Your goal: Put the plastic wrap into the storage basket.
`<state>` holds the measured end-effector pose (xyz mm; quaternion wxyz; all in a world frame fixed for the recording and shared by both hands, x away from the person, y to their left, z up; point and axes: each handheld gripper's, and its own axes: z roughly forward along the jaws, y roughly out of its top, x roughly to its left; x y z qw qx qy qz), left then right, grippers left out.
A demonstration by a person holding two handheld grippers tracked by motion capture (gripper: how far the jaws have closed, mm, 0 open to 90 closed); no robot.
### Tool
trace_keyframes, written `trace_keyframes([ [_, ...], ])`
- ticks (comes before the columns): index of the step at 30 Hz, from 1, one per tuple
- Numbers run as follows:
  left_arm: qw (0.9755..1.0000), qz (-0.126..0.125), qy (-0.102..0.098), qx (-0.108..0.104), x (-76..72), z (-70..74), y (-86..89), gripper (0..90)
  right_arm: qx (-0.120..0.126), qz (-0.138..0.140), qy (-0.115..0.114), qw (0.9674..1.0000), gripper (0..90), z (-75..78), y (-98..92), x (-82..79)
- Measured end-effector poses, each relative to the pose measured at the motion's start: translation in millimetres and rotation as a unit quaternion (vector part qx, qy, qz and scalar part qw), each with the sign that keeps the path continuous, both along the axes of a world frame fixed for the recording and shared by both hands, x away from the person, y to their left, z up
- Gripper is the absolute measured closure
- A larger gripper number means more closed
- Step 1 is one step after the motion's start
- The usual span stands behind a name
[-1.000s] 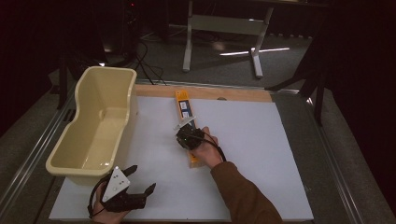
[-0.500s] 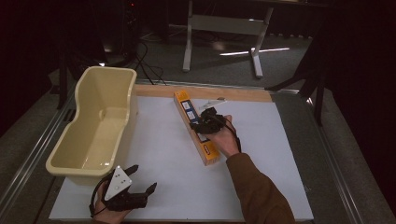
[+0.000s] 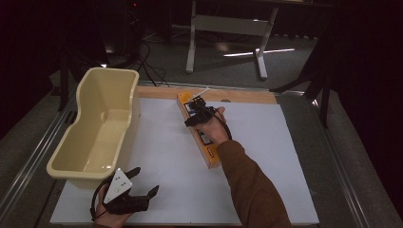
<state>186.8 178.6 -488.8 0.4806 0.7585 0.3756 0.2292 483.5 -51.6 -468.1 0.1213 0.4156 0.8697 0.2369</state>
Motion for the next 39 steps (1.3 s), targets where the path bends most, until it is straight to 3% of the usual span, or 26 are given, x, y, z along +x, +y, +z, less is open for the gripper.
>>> trace_keyframes([
  [4, 1.0000, 0.000, 0.000, -0.001, 0.1, 0.0, 0.0, 15.5, -0.015, -0.010, 0.001, 0.9998, 23.9, -0.3, 3.3, 4.4],
  [5, 1.0000, 0.000, 0.000, -0.002, 0.1, -0.1, -0.1, 15.5, -0.036, -0.023, 0.013, 0.9990, 22.5, -4.9, 2.8, 8.1],
  [12, 1.0000, 0.001, 0.002, -0.002, 0.9, -0.2, 0.0, 15.5, -0.052, -0.022, 0.070, 0.9959, 31.6, -14.9, 2.3, 14.3],
  [18, 1.0000, 0.001, 0.002, -0.003, 0.8, -0.1, 0.0, 15.6, -0.059, -0.028, 0.113, 0.9915, 30.6, -20.5, 2.8, 22.2],
  [20, 1.0000, 0.001, 0.002, -0.003, 0.8, -0.2, 0.2, 15.5, -0.061, -0.031, 0.133, 0.9887, 29.5, -24.4, 2.5, 23.8],
  [22, 1.0000, 0.001, 0.002, -0.003, 0.9, -0.2, 0.2, 15.6, -0.078, -0.025, 0.164, 0.9830, 31.7, -32.4, 2.1, 24.2],
  [23, 1.0000, 0.001, 0.002, -0.003, 0.8, -0.2, 0.2, 15.6, -0.070, -0.033, 0.171, 0.9823, 33.1, -33.2, 0.7, 25.0],
  [27, 1.0000, 0.001, 0.002, -0.002, 0.9, -0.2, 0.2, 15.6, -0.072, -0.051, 0.172, 0.9810, 36.2, -30.0, 1.6, 24.6],
  [33, 1.0000, 0.001, 0.002, -0.002, 0.8, -0.2, -0.1, 15.6, -0.083, -0.037, 0.149, 0.9847, 32.0, -31.3, 5.8, 24.9],
  [36, 1.0000, 0.001, 0.002, -0.002, 0.9, -0.3, 0.1, 15.6, -0.075, -0.043, 0.162, 0.9830, 36.1, -31.0, 3.9, 26.6],
  [39, 1.0000, 0.001, 0.003, -0.001, 0.9, -0.3, 0.2, 15.6, -0.065, -0.065, 0.180, 0.9794, 38.8, -28.5, 1.6, 28.2],
])
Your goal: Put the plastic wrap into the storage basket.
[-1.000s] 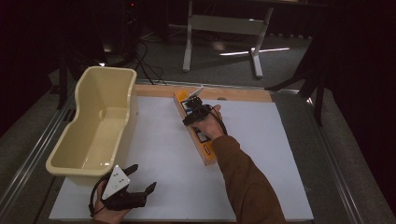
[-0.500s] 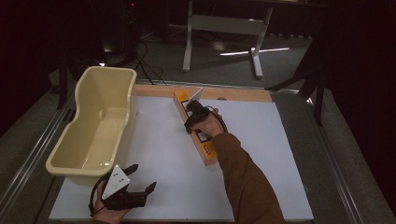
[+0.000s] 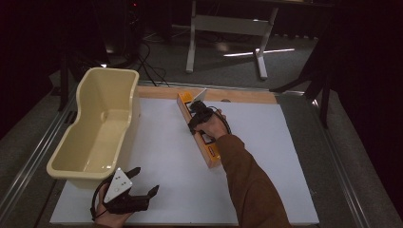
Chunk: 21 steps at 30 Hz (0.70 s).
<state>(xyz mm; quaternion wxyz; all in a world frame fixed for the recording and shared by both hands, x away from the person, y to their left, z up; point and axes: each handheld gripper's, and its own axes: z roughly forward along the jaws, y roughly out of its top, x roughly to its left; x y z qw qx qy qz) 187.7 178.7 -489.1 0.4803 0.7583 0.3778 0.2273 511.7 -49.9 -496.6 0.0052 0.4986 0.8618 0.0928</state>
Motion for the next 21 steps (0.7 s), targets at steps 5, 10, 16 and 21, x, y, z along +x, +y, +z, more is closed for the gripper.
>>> trace_keyframes([
  [5, 1.0000, 0.001, 0.000, 0.000, -0.1, 0.1, -0.1, 15.7, 0.003, -0.014, 0.006, 0.9999, 40.0, 0.9, -0.5, -2.2],
  [10, 1.0000, 0.001, -0.001, 0.004, -0.9, 0.2, -0.2, 15.9, 0.042, -0.020, 0.031, 0.9984, 40.2, 5.2, -1.9, -7.4],
  [16, 1.0000, 0.003, -0.001, 0.006, -1.9, 0.1, -0.5, 16.1, 0.106, -0.017, 0.042, 0.9934, 40.1, 18.8, 1.4, -18.5],
  [21, 1.0000, 0.004, -0.002, 0.007, -1.7, 0.2, -0.7, 16.0, 0.154, -0.003, 0.054, 0.9866, 40.1, 28.8, 7.6, -26.7],
])
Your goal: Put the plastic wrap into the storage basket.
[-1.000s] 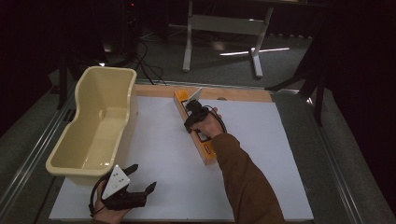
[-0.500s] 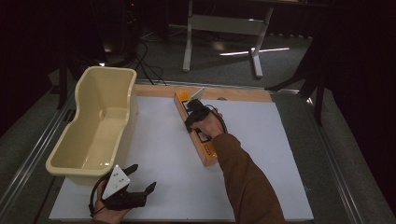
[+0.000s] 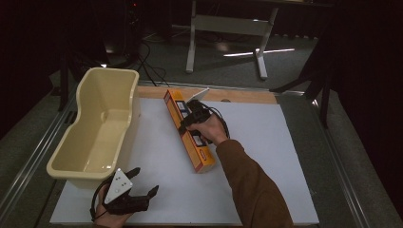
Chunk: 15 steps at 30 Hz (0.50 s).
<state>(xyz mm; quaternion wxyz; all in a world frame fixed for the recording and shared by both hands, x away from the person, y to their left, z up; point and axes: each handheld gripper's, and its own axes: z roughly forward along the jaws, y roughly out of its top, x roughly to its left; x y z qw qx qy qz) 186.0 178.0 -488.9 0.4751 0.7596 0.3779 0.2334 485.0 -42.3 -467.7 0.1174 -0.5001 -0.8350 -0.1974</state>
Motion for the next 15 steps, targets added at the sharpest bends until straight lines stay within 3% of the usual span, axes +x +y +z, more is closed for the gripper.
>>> trace_keyframes([
  [1, 1.0000, 0.000, 0.000, 0.001, 0.0, 0.0, -0.1, 16.0, 0.020, 0.006, 0.001, 0.9998, 40.1, 5.5, 4.3, -5.0],
  [5, 1.0000, 0.001, 0.000, 0.002, -0.2, -0.2, -0.2, 16.0, 0.047, 0.008, 0.007, 0.9988, 40.1, 11.9, 7.2, -10.3],
  [6, 1.0000, 0.002, 0.000, 0.002, -0.4, -0.2, -0.2, 16.0, 0.072, 0.005, 0.016, 0.9972, 40.0, 16.5, 8.4, -14.0],
  [15, 1.0000, 0.001, 0.000, 0.002, 0.3, -0.5, -0.9, 15.9, 0.152, -0.008, 0.029, 0.9879, 40.0, 36.2, 8.5, -22.6],
])
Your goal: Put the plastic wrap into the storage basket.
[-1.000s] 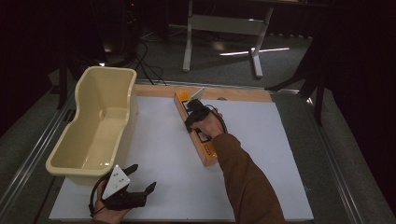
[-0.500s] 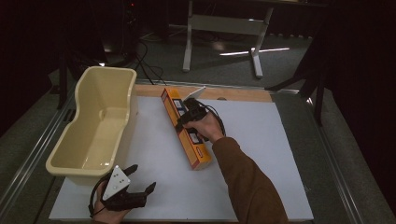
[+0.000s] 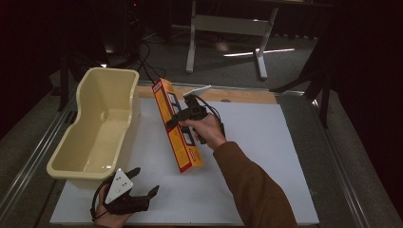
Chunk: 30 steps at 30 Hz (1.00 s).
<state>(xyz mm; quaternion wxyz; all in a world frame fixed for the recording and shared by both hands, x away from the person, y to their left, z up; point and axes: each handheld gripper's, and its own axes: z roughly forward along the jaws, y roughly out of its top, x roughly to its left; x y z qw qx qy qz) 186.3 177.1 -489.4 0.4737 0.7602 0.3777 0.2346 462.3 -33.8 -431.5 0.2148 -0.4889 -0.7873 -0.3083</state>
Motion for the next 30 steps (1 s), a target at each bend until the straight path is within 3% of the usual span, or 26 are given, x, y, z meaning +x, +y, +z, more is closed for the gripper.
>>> trace_keyframes([
  [8, 1.0000, 0.000, 0.000, 0.000, -0.1, -0.1, -0.2, 15.9, 0.054, -0.029, -0.012, 0.9981, 39.8, 15.0, -3.8, -0.7],
  [30, 1.0000, 0.000, 0.000, 0.000, 0.1, -0.1, 0.8, 15.8, 0.110, -0.042, -0.032, 0.9926, 39.8, 61.2, 15.5, -10.1],
])
